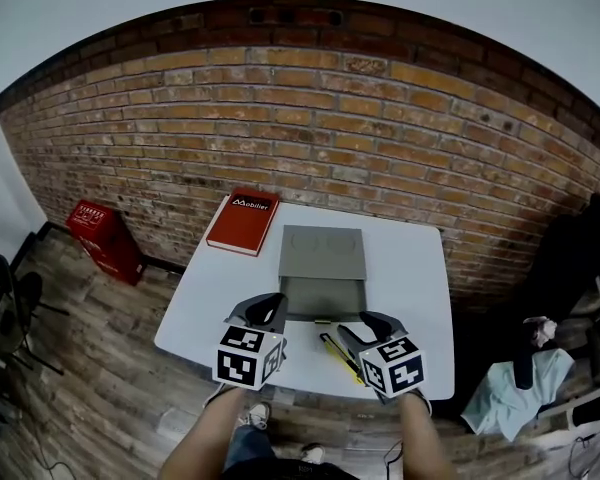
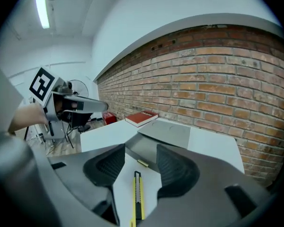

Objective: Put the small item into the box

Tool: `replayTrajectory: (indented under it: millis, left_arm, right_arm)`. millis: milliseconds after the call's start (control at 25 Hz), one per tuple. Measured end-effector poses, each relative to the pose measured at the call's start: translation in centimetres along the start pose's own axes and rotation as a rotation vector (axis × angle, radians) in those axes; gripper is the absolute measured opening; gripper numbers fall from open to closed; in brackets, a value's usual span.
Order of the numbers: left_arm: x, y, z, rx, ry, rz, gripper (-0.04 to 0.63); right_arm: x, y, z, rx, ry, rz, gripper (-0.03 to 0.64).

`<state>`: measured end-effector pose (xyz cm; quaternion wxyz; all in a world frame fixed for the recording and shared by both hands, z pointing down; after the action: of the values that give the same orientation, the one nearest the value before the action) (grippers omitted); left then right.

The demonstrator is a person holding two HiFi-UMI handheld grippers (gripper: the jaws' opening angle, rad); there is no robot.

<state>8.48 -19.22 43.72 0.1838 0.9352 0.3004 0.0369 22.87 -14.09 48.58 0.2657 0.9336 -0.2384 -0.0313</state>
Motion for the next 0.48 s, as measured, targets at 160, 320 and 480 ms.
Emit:
replayTrajectory:
  millis: [160,320,480]
  left_arm:
    - [0.2,-0.1,-1.1,-0.016,-0.004,0.004,0.026]
    - [-0.1,-0.5,-2.1,-0.029,-0.008,0.012,0.026]
    - [-1.0,-0.8,-2.8,-0.04,-0.018,0.025,0.026]
  right_arm:
    - [0.1,1.6,-3.5,-0.086,0.02,0.028,0.212]
    - [-0.1,3.1,-6.9,-0.178,0.041,0.059,0.212]
    - [-0.5,4.5,-9.3,-0.252,0.045,0.078,0.212]
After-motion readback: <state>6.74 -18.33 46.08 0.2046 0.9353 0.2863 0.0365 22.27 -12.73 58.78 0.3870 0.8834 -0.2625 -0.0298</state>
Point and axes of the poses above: the fingertips, and each gripper's own axes: y forward along the fingers, x to its right, z out of its top, the point moved 2 cm from there along -y, backward along the fingers, and after that the axes turned 5 degrees about z, right-handed, at the moved point
